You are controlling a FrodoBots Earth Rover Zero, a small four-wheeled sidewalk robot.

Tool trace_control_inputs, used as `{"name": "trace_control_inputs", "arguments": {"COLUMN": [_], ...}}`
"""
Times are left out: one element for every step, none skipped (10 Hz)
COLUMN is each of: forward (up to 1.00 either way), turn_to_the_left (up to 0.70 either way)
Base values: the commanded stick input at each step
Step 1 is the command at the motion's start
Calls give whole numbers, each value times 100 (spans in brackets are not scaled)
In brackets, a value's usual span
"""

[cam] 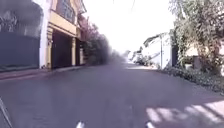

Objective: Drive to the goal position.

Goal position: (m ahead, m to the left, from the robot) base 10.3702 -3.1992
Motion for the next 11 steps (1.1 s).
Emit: {"name": "trace_control_inputs", "arguments": {"forward": [70,70,70,70,70,70,70,70,70,70,70], "turn_to_the_left": [0,0,0,0,0,0,0,0,0,0,0]}}
